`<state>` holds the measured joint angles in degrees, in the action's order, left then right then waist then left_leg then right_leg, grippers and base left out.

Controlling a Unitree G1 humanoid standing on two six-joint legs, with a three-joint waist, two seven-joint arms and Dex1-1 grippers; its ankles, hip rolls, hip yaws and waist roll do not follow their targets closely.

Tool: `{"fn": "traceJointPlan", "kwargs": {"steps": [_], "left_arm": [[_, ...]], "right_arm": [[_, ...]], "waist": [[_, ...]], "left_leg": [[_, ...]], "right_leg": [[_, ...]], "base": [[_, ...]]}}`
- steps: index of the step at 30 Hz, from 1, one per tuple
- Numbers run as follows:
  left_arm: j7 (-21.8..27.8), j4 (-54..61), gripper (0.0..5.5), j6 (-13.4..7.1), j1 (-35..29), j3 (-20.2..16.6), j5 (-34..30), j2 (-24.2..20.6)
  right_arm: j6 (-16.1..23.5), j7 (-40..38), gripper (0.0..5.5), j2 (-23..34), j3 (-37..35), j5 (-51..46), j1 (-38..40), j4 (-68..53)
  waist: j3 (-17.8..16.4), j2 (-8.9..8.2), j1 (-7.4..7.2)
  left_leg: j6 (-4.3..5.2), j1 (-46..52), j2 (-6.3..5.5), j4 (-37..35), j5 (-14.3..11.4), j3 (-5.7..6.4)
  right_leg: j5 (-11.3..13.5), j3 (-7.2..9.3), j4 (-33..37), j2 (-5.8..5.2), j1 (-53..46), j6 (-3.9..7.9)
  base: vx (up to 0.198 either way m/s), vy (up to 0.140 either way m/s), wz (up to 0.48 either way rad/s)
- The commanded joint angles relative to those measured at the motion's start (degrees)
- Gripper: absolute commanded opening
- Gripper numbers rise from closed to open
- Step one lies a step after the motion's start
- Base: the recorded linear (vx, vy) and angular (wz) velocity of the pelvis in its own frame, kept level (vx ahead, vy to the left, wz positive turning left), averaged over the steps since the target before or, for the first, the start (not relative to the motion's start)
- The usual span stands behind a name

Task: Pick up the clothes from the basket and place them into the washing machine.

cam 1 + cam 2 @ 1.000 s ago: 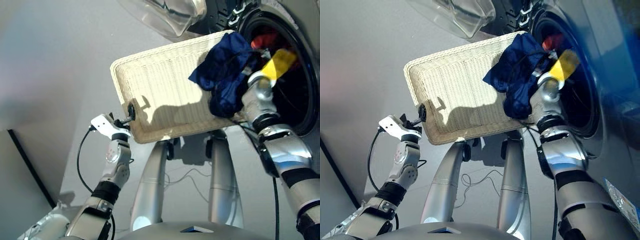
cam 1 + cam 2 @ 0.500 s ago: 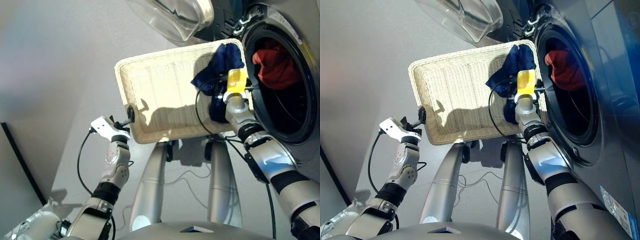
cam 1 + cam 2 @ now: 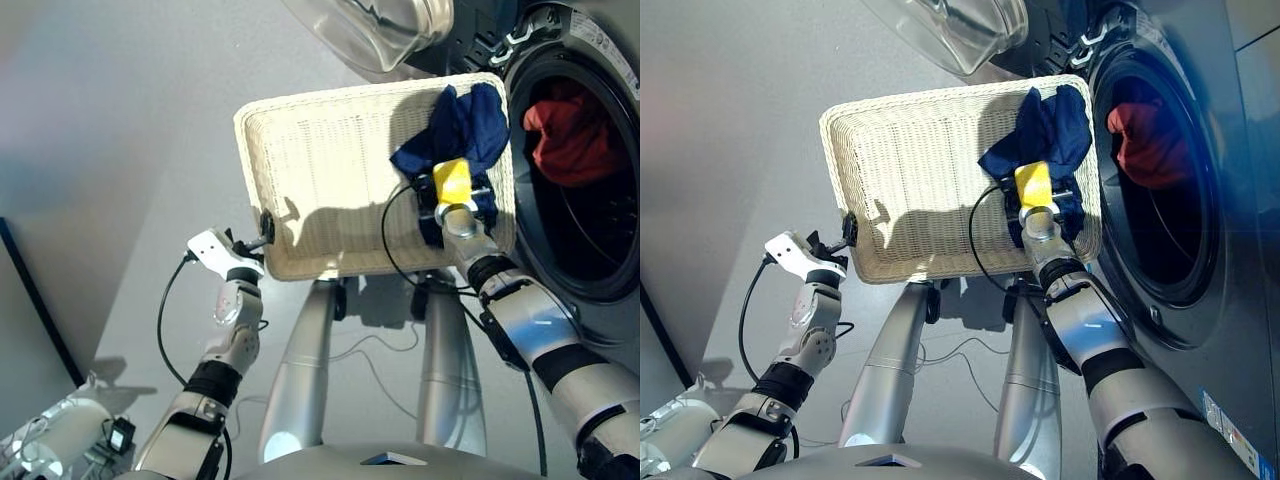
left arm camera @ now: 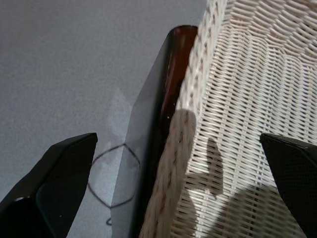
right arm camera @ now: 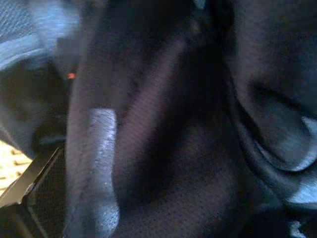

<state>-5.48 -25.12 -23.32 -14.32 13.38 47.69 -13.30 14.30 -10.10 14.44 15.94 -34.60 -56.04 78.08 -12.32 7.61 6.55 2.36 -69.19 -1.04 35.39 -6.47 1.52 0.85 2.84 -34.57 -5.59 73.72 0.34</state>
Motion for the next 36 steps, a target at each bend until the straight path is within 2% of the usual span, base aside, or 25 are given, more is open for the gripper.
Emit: {"fn": "traceJointPlan", "kwargs": {"steps": [1,2,3,9,12,16,20,24,27,29,30,32,36], "left_arm": [[0.03,2.52,5.50,-1.51,-0.25,-1.17,-0.41,-2.11],[0.17,2.59,5.50,-1.42,-0.11,-1.14,-0.39,-2.16],[0.46,2.51,5.50,-1.41,-0.03,-1.07,-0.23,-2.18],[0.86,2.02,5.50,-1.70,0.31,-1.37,0.38,-2.30],[0.36,1.36,5.50,-2.26,0.67,-1.89,0.06,-2.02],[-1.01,0.58,5.50,-3.60,0.77,-2.70,-1.46,-1.20],[-1.27,1.17,5.50,-4.74,1.69,-3.64,-2.26,-1.25],[-1.31,0.76,5.50,-5.32,2.41,-2.60,-2.58,-1.21],[-0.90,0.86,5.50,-5.52,3.11,-1.81,-2.36,-1.98],[-0.62,0.96,5.50,-5.47,3.30,-1.40,-2.48,-2.17],[-0.21,0.73,5.50,-5.31,4.19,-1.16,-3.18,-3.23],[-0.19,0.15,5.50,-5.27,4.61,-0.84,-3.80,-3.71],[-1.54,-0.83,5.50,-4.63,4.63,-0.46,-4.93,-3.36]], "right_arm": [[1.41,-0.58,5.50,1.98,-2.93,-11.19,-3.61,0.42],[1.57,-0.04,2.91,2.15,-3.28,-12.68,-3.37,-0.09],[2.03,0.53,0.00,2.53,-3.67,-13.95,-3.20,-0.76],[3.64,0.01,0.00,3.71,-4.02,-14.17,-2.52,-4.06],[6.08,-2.65,0.00,4.38,-4.37,-11.64,-1.00,-8.75],[12.40,-7.56,0.00,4.48,-9.82,-11.44,4.85,-20.63],[16.77,-11.30,0.00,6.00,-13.90,-8.58,6.76,-31.58],[24.72,-16.88,0.00,6.63,-22.01,-10.81,4.09,-36.28],[28.15,-19.46,0.00,9.77,-25.72,-13.21,-0.06,-37.24],[28.31,-21.34,0.00,12.06,-26.55,-11.64,-1.56,-37.48],[27.65,-24.40,0.00,17.21,-26.06,-8.21,-4.16,-37.25],[27.64,-28.35,0.00,22.91,-25.20,-4.87,-7.44,-37.96],[28.04,-35.31,0.00,26.29,-25.26,0.26,-9.39,-39.81]], "waist": [[-1.07,2.27,2.94],[-0.95,2.22,2.91],[-0.79,2.27,2.77],[-0.40,2.16,1.74],[-0.50,2.04,0.96],[-0.44,2.53,-0.49],[-0.27,3.38,-0.63],[0.27,4.56,-0.23],[0.65,5.62,0.26],[0.79,5.97,0.56],[1.21,6.38,0.88],[1.51,6.74,1.17],[1.34,6.90,1.06]], "left_leg": [[-4.62,-1.21,-2.00,-0.67,-0.38,-2.57],[-4.63,-0.95,-1.93,-0.84,-0.44,-2.68],[-4.58,-0.55,-1.80,-1.17,-0.45,-2.83],[-4.32,2.01,-1.34,-2.61,-0.36,-3.37],[-4.23,3.46,-1.13,-3.63,-0.18,-3.72],[-4.10,4.80,-1.08,-4.51,-0.09,-3.92],[-4.13,5.89,-1.20,-5.33,0.04,-4.07],[-4.33,6.22,-1.49,-5.81,-0.06,-4.22],[-4.36,6.13,-1.71,-5.73,-0.13,-4.24],[-4.39,5.87,-1.83,-5.40,-0.24,-4.24],[-4.47,5.59,-2.02,-5.00,-0.28,-4.28],[-4.61,4.87,-2.14,-3.63,-0.63,-4.49],[-5.06,3.80,-2.04,-1.85,-1.63,-4.99]], "right_leg": [[-3.48,0.68,-1.29,1.52,-0.93,0.76],[-3.41,0.59,-1.20,1.54,-1.07,0.78],[-3.38,0.52,-0.97,1.53,-1.31,0.76],[-2.79,0.19,0.91,1.51,-3.93,0.91],[-2.44,0.09,2.21,1.74,-5.35,0.90],[-2.43,-0.19,3.00,1.91,-6.70,1.12],[-2.39,-0.46,3.73,1.97,-7.55,1.22],[-2.58,-1.14,3.79,2.13,-7.37,1.50],[-2.81,-1.68,3.34,2.05,-6.83,1.59],[-2.92,-1.87,3.06,2.02,-6.45,1.63],[-3.06,-2.22,2.21,2.09,-5.66,1.67],[-3.20,-2.66,0.76,2.18,-4.47,1.70],[-3.51,-3.10,-1.06,2.52,-3.05,1.72]], "base": [[0.000,0.000,0.000],[0.000,0.000,0.000],[0.000,0.000,0.000],[0.000,0.000,0.000],[0.000,0.000,0.000],[0.000,0.000,0.000],[0.000,0.000,0.000],[0.000,0.000,0.000],[0.000,0.000,0.000],[0.000,0.000,0.000],[0.000,0.000,0.000],[0.000,0.000,0.000],[0.000,0.000,0.000]]}}
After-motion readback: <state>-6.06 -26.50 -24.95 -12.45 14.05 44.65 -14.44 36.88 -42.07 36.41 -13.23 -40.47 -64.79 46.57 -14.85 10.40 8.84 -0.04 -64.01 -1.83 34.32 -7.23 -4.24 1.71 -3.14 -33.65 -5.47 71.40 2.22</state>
